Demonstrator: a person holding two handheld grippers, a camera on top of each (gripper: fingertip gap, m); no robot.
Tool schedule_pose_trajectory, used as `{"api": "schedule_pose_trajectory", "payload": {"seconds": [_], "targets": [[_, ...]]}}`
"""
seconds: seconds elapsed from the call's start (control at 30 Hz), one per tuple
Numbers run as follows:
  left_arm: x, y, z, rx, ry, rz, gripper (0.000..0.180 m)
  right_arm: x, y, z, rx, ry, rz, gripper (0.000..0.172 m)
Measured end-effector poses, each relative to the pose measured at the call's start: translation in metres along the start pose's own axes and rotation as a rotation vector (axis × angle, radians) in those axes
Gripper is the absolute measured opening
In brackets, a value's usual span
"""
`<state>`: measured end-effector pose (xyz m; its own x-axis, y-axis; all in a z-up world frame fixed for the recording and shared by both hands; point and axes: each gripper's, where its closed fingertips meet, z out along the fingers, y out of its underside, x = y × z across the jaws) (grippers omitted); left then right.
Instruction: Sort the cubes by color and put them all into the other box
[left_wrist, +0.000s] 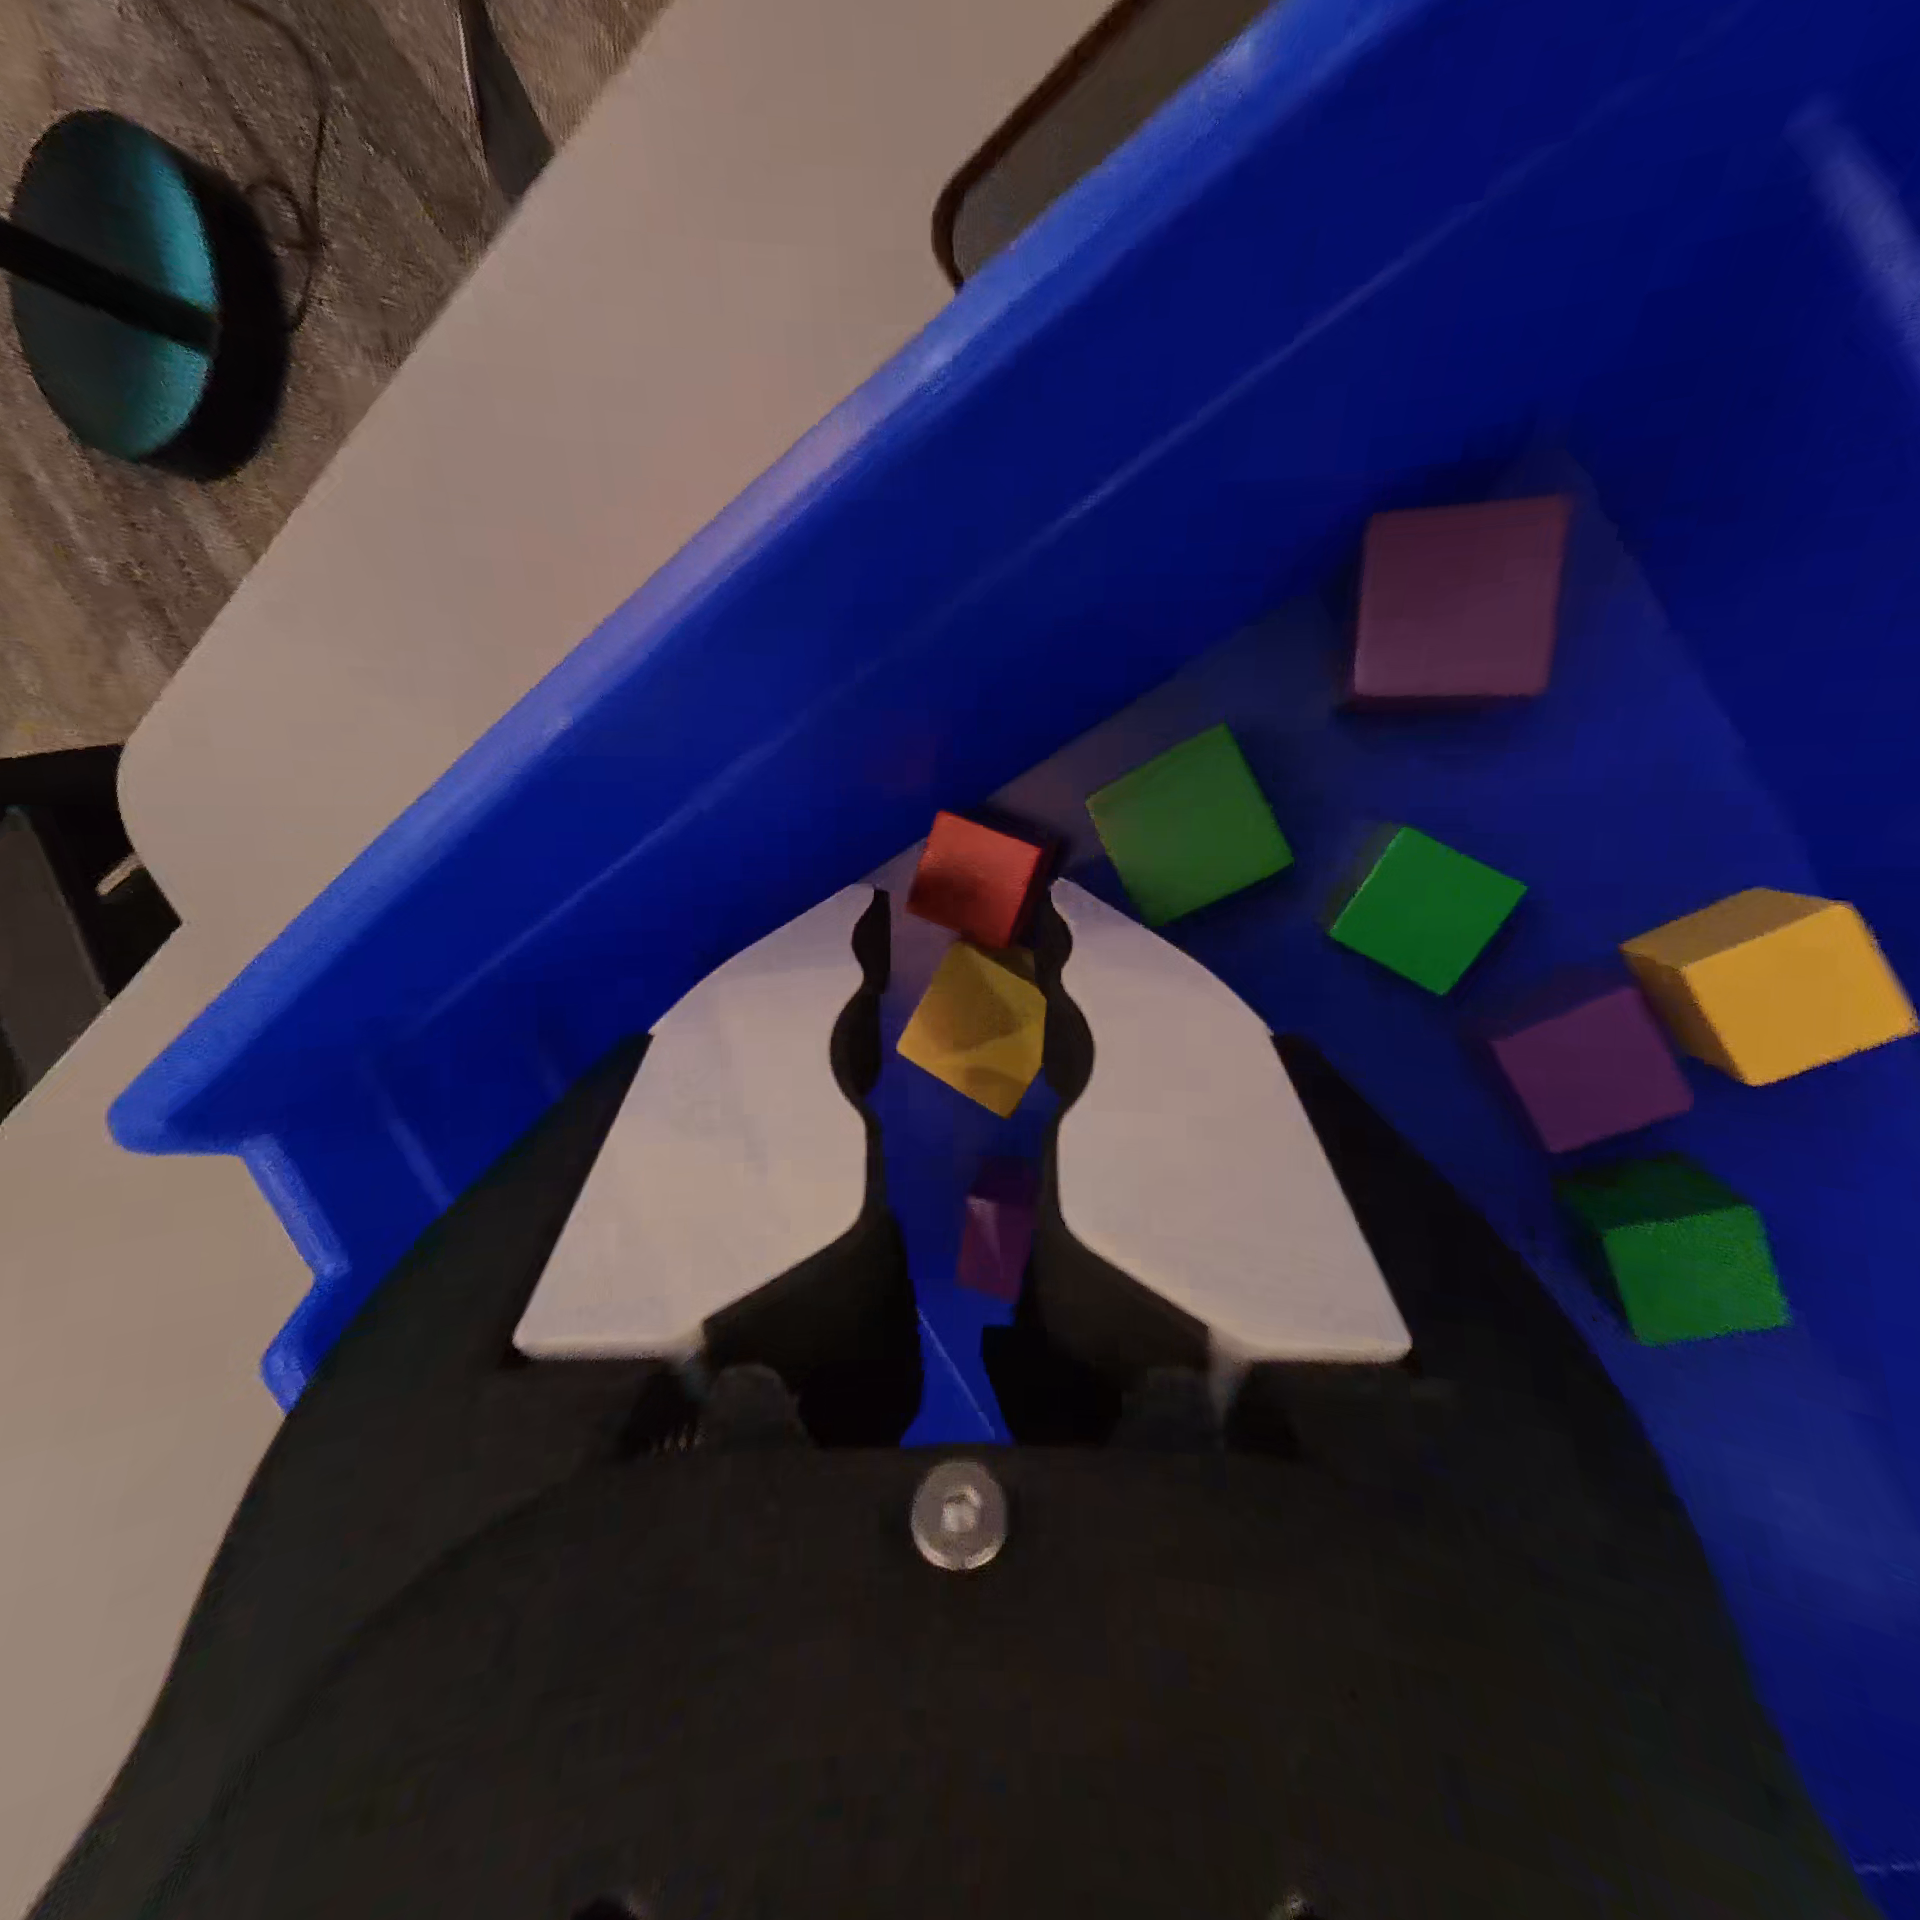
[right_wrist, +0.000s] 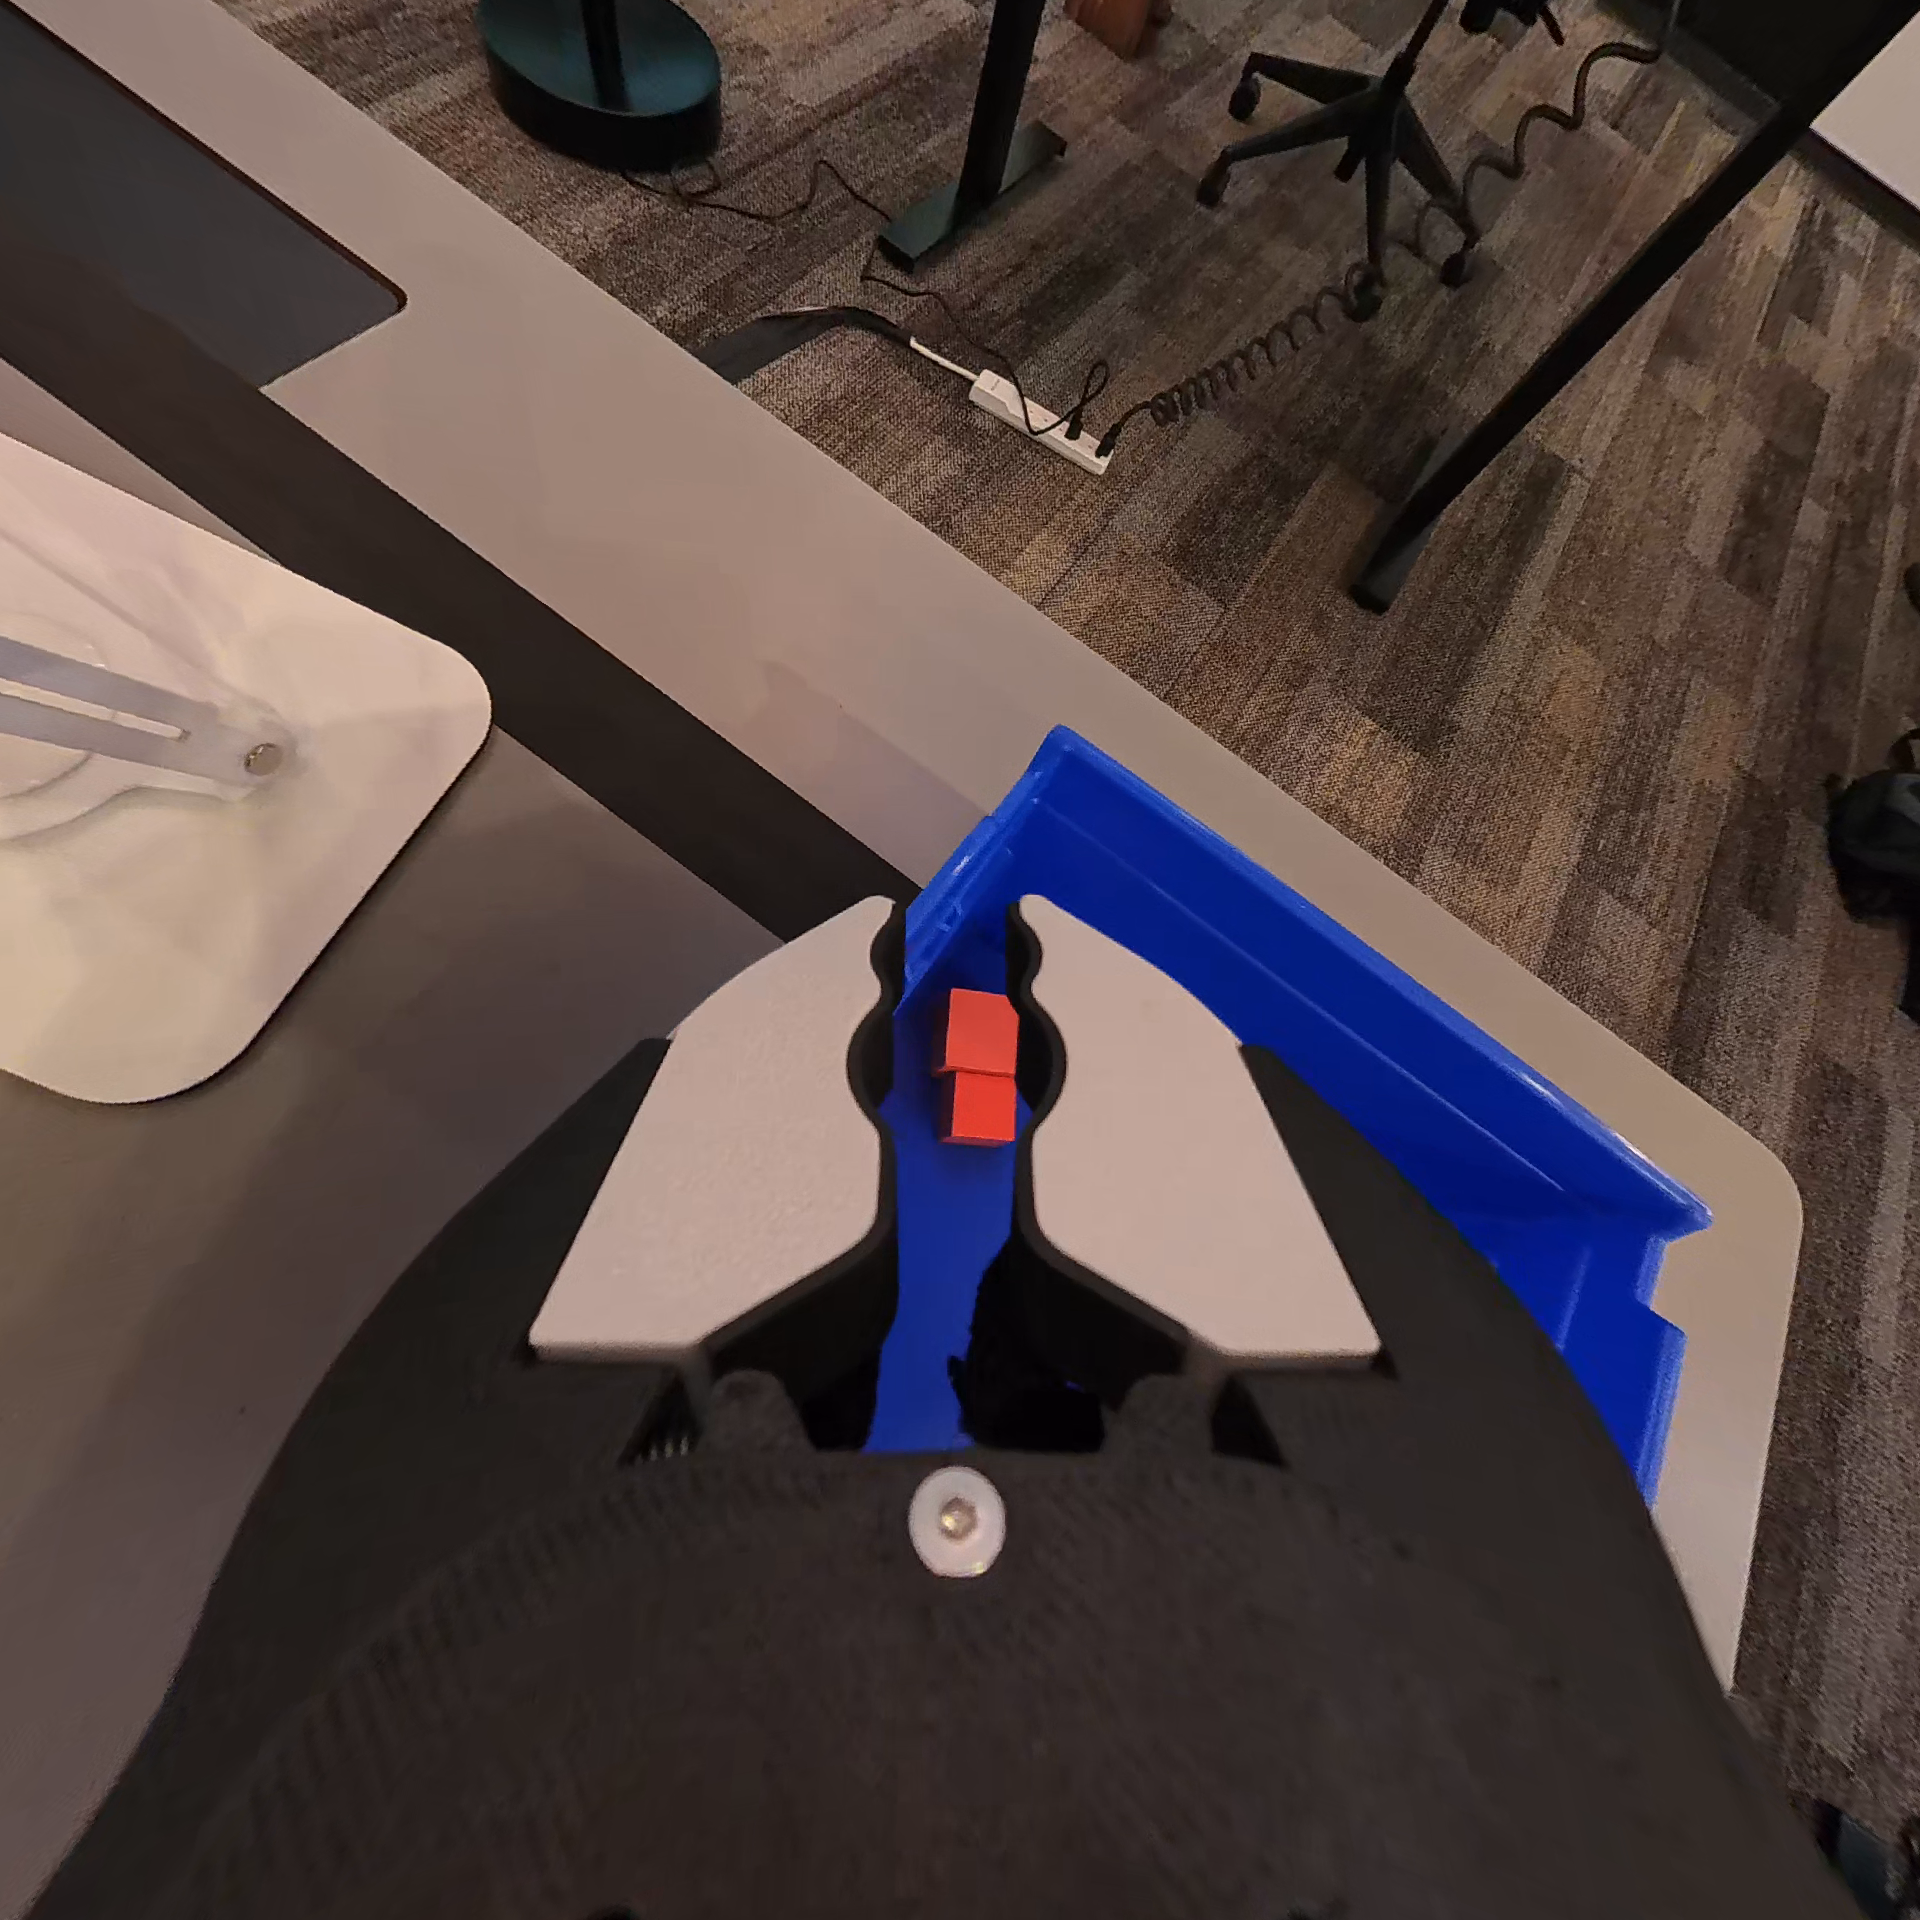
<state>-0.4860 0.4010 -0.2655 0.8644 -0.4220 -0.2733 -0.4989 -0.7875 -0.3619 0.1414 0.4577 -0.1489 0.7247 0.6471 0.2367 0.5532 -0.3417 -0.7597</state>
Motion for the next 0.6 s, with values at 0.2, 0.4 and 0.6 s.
{"api": "schedule_pose_trajectory", "payload": {"seconds": [0.2,0.4,0.6], "targets": [[0.005,0.001,0.017,-0.058,0.061,0.023,0.028,0.002,-0.002,-0.005,0.011,0.003,-0.004,0.018],[0.011,-0.001,0.015,-0.035,0.082,0.002,0.023,0.004,-0.006,-0.013,0.032,0.009,-0.005,0.017],[0.016,-0.010,-0.038,0.160,0.078,-0.112,0.023,0.000,-0.029,-0.035,0.108,0.034,-0.061,0.018]]}}
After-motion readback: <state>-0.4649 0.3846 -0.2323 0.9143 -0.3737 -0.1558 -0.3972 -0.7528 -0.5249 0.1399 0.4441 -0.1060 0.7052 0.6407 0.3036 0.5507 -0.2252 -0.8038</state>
